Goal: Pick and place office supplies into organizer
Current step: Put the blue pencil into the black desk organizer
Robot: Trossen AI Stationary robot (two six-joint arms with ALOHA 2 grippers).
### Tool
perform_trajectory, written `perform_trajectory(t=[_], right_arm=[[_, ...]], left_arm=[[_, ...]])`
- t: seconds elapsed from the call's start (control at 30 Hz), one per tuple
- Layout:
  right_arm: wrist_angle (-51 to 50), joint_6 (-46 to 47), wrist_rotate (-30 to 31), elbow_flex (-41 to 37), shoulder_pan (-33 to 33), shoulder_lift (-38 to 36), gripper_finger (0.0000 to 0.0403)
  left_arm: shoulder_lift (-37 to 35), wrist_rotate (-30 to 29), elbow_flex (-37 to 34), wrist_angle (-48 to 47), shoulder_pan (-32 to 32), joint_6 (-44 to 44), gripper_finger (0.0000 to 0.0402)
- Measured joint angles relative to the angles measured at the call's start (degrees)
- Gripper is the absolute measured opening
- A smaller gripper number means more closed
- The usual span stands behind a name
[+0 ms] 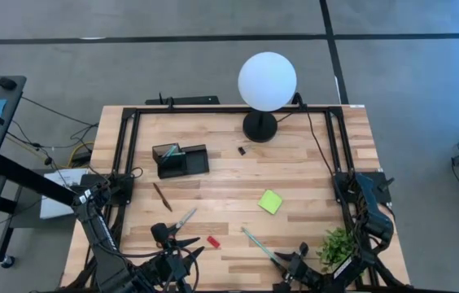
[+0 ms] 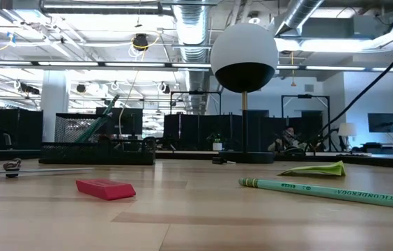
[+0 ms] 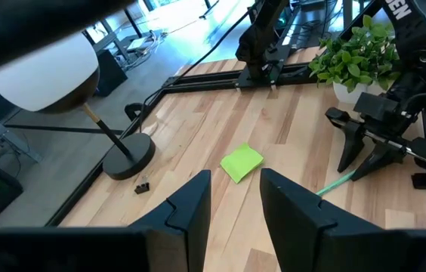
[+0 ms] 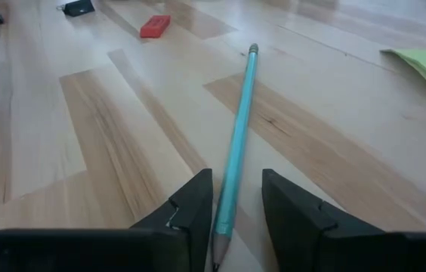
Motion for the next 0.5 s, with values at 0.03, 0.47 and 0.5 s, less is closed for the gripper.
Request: perform_trajectory(t=[0.03, 0.47, 0.5], right_arm=[[0.0, 0.0, 0.0, 0.0, 0.0, 0.0, 0.0111], [2.8, 1.4, 3.7, -2.1, -1.6, -0.2, 0.0013], [3.0, 1.5, 3.3, -2.0, -1.7, -0.2, 0.0015]], left_arm=[[0.0, 0.0, 0.0, 0.0, 0.0, 0.0, 0.0112], [0.0, -0.2, 0.0, 0.0, 0.0, -0.3, 0.0112], [0.0, -0.7, 0.0, 0.0, 0.0, -0.9, 0.0112]])
